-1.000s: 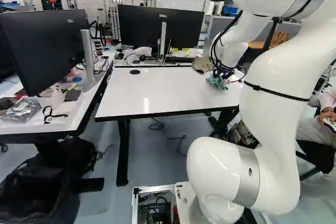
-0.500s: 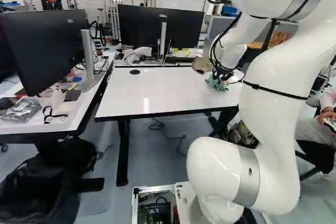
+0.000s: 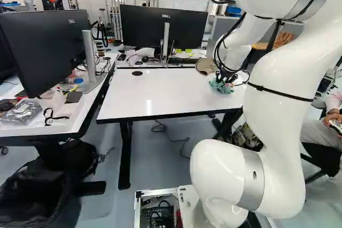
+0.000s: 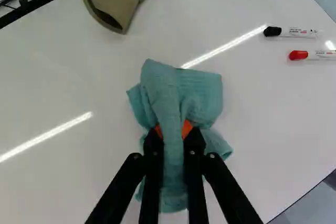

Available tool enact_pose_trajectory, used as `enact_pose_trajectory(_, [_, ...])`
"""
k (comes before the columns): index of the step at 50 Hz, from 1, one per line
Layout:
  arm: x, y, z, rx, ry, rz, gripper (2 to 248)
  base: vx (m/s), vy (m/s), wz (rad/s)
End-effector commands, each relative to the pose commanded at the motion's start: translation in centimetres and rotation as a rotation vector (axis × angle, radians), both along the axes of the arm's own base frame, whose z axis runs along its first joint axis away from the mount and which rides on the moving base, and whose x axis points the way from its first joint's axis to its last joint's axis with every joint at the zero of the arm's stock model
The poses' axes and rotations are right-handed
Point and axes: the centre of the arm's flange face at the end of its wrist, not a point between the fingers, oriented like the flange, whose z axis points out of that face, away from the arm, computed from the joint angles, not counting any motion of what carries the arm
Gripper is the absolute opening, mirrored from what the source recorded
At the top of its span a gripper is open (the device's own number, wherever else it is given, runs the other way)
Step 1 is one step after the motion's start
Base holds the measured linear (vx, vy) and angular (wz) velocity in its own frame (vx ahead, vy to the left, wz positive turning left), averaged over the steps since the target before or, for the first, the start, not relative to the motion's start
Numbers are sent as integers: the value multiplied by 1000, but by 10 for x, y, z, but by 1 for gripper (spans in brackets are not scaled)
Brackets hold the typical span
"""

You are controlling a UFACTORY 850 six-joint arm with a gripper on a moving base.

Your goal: Clean the table with the green towel

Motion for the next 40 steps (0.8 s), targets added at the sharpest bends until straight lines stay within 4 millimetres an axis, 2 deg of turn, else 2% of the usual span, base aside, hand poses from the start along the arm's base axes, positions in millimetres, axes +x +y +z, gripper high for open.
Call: enact_pose_trajectory(40, [-4, -3, -2, 14, 29, -7, 50, 0, 0, 0])
